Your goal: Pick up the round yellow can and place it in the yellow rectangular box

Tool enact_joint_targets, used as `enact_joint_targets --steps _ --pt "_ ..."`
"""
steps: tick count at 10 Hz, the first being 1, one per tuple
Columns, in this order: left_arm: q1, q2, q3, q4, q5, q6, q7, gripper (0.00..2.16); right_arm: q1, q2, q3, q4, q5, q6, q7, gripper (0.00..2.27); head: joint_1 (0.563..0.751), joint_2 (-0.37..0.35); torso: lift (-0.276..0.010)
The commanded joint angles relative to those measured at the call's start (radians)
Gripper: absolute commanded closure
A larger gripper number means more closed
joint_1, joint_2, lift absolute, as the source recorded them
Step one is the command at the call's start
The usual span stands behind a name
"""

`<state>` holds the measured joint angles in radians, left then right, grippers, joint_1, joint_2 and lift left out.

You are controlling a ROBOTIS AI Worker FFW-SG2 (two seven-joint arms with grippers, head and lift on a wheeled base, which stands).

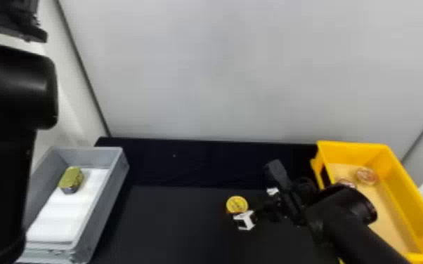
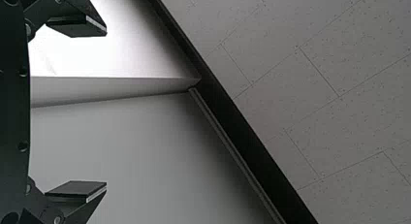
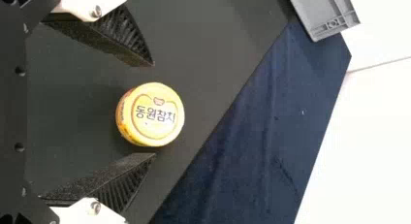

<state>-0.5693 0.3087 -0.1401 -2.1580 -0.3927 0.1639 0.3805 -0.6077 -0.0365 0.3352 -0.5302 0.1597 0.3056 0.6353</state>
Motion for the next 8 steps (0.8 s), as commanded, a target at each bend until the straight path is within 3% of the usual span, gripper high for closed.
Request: enact_joint_targets --steps 1,8 --pt "-0.001 -0.002 -0.003 0.003 0.002 -0.006 0.000 0.15 -0.001 0.001 0.001 0.009 -0.003 -0.003 -0.001 0.14 0.663 0.054 -0.010" --pt "-0.006 -0.006 -0.009 0.012 0.002 -0.017 0.002 0.15 -0.003 0.006 0.010 0.024 -0.003 -0.011 -0.032 0.24 0.663 0.054 -0.010"
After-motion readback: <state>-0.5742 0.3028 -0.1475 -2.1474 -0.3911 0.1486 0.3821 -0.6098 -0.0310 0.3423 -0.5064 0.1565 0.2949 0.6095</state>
